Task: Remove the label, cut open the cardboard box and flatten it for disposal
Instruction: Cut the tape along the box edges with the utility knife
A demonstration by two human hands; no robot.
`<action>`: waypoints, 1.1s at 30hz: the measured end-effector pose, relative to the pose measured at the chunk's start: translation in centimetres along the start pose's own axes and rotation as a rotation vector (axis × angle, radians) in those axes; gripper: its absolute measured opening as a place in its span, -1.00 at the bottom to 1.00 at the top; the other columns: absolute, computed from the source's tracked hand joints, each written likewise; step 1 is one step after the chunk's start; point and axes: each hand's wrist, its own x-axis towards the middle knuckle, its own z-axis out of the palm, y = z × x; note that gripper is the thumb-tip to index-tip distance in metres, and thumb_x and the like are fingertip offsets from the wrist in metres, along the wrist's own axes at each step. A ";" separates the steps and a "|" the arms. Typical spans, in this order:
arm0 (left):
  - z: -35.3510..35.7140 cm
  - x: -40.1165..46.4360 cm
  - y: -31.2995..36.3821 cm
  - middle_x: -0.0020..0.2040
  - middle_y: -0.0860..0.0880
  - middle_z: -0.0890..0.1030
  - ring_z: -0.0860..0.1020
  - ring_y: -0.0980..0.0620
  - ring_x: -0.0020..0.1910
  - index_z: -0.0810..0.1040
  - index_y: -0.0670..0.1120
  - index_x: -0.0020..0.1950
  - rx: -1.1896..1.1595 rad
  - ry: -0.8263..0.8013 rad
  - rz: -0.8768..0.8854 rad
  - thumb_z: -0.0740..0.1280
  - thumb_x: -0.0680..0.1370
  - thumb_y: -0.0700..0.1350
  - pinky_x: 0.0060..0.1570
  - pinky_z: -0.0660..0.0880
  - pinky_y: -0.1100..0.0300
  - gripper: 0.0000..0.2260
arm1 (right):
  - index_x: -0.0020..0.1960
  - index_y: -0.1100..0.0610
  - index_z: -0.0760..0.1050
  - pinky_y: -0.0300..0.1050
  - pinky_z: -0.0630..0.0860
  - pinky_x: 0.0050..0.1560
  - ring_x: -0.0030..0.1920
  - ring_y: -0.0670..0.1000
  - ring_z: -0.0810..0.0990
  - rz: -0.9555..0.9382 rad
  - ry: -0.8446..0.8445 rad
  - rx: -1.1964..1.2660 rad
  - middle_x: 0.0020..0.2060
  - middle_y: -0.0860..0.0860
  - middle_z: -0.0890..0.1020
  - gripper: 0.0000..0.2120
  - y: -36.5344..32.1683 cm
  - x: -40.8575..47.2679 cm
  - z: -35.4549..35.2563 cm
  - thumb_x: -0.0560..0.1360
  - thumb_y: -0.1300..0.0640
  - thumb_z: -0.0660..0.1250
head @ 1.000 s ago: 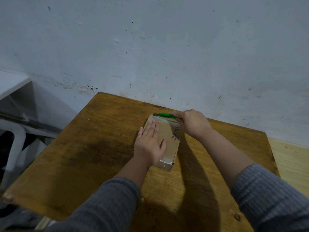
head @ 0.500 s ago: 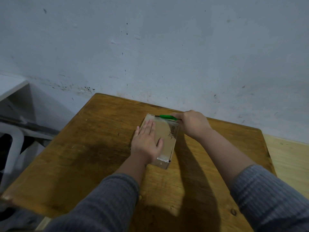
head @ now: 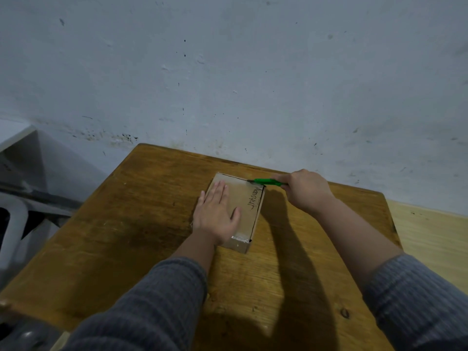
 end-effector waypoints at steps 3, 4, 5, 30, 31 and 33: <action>-0.1 0.0 0.0 0.59 -0.03 -0.18 -0.22 0.06 0.54 -0.17 -0.10 0.57 -0.003 -0.003 0.001 -0.11 0.60 0.20 0.51 -0.21 0.00 -0.37 | 0.39 -0.16 0.35 -0.12 0.44 -0.38 -0.31 0.01 0.49 0.011 0.002 0.014 -0.13 0.04 0.62 -0.62 0.4 -0.4 -0.3 0.60 0.09 0.13; 0.0 0.0 0.0 0.59 -0.03 -0.17 -0.22 0.06 0.54 -0.17 -0.10 0.57 -0.003 -0.003 0.002 -0.11 0.60 0.20 0.51 -0.22 0.01 -0.37 | 0.39 -0.16 0.35 -0.13 0.43 -0.38 -0.31 0.00 0.49 0.019 0.000 0.022 -0.15 0.03 0.60 -0.62 0.5 -0.6 -0.4 0.60 0.09 0.13; -0.1 0.0 0.0 0.59 -0.04 -0.17 -0.22 0.06 0.54 -0.17 -0.10 0.57 -0.004 -0.003 0.002 -0.11 0.60 0.20 0.51 -0.22 0.01 -0.37 | 0.39 -0.16 0.35 -0.12 0.44 -0.39 -0.32 0.00 0.49 0.028 -0.001 0.034 -0.18 0.01 0.57 -0.62 0.6 -0.7 -0.4 0.60 0.09 0.13; 0.3 -0.1 -0.1 0.59 -0.03 -0.15 -0.20 0.07 0.55 -0.16 -0.09 0.57 -0.024 0.013 0.005 -0.11 0.60 0.20 0.50 -0.23 0.03 -0.37 | 0.37 -0.19 0.35 -0.13 0.48 -0.40 -0.28 0.02 0.54 0.111 0.034 0.096 -0.18 0.00 0.59 -0.63 1.3 -2.8 1.0 0.61 0.07 0.10; 0.2 -0.1 -0.2 0.59 -0.03 -0.15 -0.20 0.07 0.55 -0.16 -0.10 0.57 -0.027 0.010 0.004 -0.11 0.61 0.20 0.50 -0.23 0.03 -0.37 | 0.37 -0.19 0.35 -0.12 0.48 -0.39 -0.27 0.03 0.54 0.113 0.031 0.102 -0.17 0.01 0.60 -0.63 1.6 -3.0 1.1 0.61 0.08 0.10; 0.1 0.0 -0.1 0.59 -0.03 -0.16 -0.20 0.07 0.55 -0.16 -0.10 0.57 -0.029 0.005 0.007 -0.11 0.60 0.20 0.51 -0.23 0.03 -0.37 | 0.36 -0.18 0.36 -0.12 0.46 -0.39 -0.26 0.03 0.54 0.116 0.021 0.104 -0.14 0.02 0.61 -0.63 1.9 -3.2 1.2 0.60 0.08 0.10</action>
